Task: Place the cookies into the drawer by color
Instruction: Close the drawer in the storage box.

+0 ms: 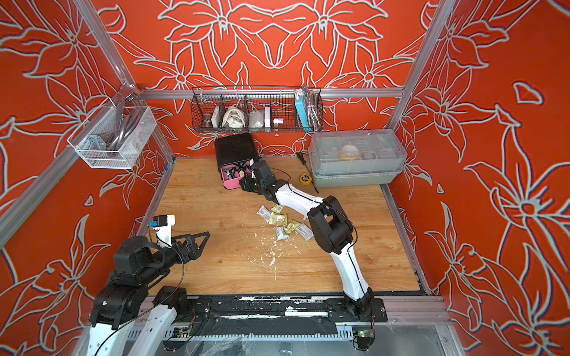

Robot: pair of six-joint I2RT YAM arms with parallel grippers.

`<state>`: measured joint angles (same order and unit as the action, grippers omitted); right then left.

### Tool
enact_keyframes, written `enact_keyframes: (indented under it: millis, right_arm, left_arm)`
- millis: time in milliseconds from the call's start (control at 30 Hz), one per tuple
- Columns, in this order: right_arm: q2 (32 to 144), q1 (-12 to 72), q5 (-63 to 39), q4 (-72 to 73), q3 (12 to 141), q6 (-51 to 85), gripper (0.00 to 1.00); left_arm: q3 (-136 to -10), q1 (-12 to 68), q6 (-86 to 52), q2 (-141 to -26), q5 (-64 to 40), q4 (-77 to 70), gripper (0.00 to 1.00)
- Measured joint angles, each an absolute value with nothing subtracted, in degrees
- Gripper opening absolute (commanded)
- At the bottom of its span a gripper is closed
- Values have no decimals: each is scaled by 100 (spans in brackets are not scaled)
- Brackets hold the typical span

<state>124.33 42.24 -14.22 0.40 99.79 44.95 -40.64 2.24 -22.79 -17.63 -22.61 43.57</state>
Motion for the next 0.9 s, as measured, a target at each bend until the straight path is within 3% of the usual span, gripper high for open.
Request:
enact_keyframes:
  millis: [533, 900]
  right_arm:
    - [11782, 4318, -1354, -237, 9614, 4530, 29]
    - [12835, 4285, -1313, -840, 11271, 4254, 39]
  left_arm:
    - [-4064, 224, -2281, -1763, -2257, 4357, 99]
    - [-4064, 224, -2298, -1763, -2215, 4359, 99]
